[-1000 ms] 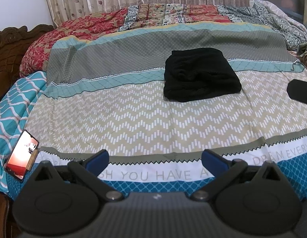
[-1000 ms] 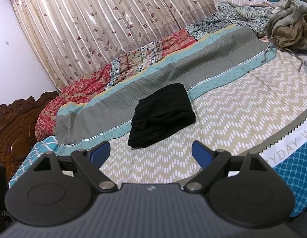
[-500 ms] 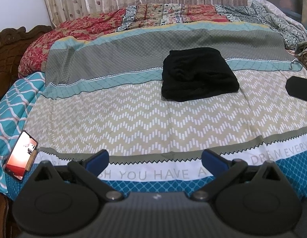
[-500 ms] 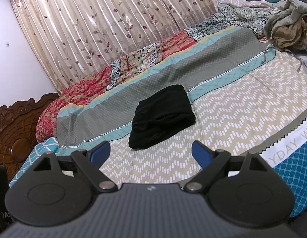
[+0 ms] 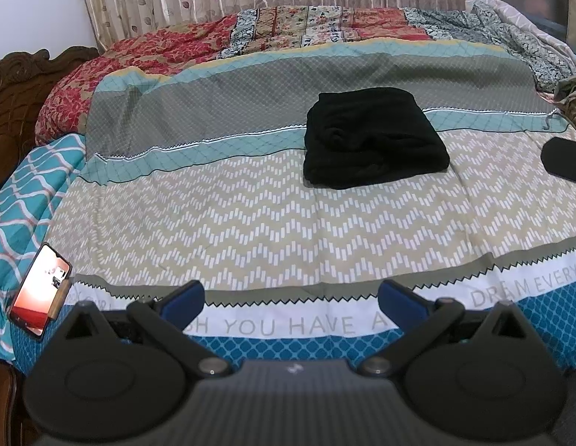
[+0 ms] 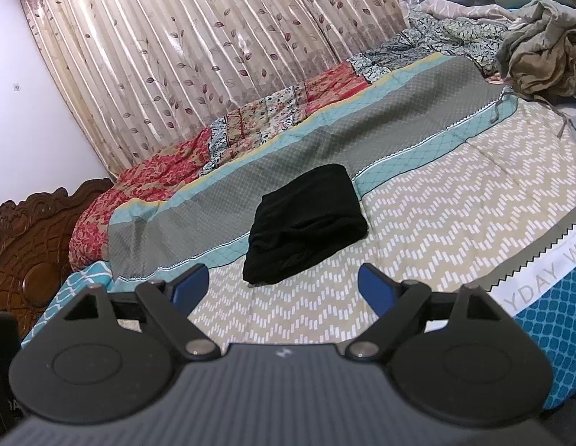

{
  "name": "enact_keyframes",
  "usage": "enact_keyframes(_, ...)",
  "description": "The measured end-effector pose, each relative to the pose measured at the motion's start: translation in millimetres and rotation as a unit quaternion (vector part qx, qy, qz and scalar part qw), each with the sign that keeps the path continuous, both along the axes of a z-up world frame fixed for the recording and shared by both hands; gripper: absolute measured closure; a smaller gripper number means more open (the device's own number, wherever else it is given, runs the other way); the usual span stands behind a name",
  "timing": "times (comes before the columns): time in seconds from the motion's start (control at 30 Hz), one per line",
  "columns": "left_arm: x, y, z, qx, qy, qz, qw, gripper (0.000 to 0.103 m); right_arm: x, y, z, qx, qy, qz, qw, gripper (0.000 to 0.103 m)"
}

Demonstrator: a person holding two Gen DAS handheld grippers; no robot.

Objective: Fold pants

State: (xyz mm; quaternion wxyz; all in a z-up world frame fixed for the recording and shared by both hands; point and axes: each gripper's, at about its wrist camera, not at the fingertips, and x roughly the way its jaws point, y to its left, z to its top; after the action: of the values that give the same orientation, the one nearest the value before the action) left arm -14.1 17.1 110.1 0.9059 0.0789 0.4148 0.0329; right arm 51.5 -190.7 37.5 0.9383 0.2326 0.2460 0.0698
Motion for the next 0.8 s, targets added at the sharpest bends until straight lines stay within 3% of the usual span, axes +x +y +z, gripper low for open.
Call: enact_keyframes(0.8, 0.9, -1.9, -2.7, 0.003, 0.003, -0.005, 1.0, 0.0, -1.1, -0.4, -2.7, 0.005, 0.001, -0.001, 1.0, 0.015)
